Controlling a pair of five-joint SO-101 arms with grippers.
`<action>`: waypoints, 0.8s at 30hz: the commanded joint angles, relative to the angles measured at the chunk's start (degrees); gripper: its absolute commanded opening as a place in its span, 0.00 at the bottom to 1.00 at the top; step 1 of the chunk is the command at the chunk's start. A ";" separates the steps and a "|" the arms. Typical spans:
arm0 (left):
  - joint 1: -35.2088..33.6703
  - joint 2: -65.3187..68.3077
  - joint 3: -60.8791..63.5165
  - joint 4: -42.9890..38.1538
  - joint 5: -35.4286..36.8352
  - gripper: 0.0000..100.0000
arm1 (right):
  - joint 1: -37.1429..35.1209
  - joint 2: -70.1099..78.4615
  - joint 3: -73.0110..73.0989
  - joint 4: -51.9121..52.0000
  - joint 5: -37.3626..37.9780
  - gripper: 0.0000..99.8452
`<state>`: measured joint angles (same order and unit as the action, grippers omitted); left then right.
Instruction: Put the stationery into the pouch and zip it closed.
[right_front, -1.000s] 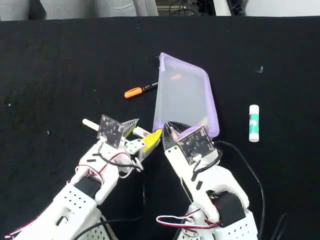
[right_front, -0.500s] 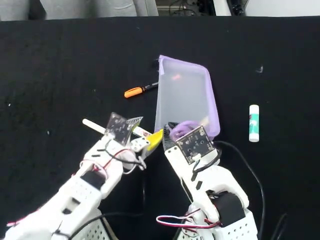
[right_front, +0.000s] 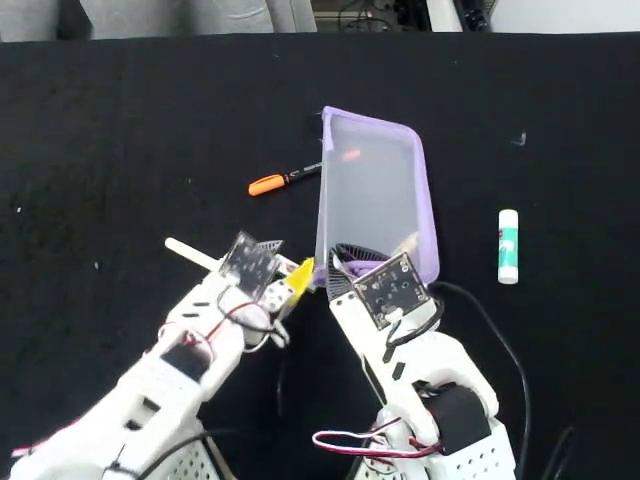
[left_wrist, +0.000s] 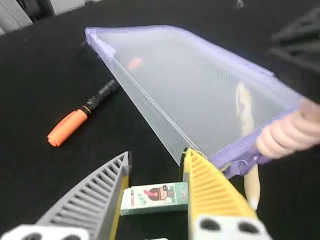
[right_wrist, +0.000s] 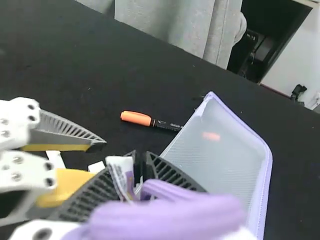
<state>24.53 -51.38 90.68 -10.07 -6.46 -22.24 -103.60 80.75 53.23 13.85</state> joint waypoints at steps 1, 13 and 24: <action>0.22 -15.74 6.11 2.37 -0.79 0.18 | 1.41 -2.42 -3.12 -3.96 -0.26 0.01; 0.66 -50.55 6.90 36.22 -0.70 0.24 | 1.14 -2.07 -3.74 -10.20 -0.18 0.01; 0.22 -42.99 7.16 28.48 -0.44 0.27 | 0.79 12.53 -17.45 -13.10 -0.70 0.01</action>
<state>24.44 -97.89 96.66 22.99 -6.81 -22.07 -97.54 70.90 41.80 13.85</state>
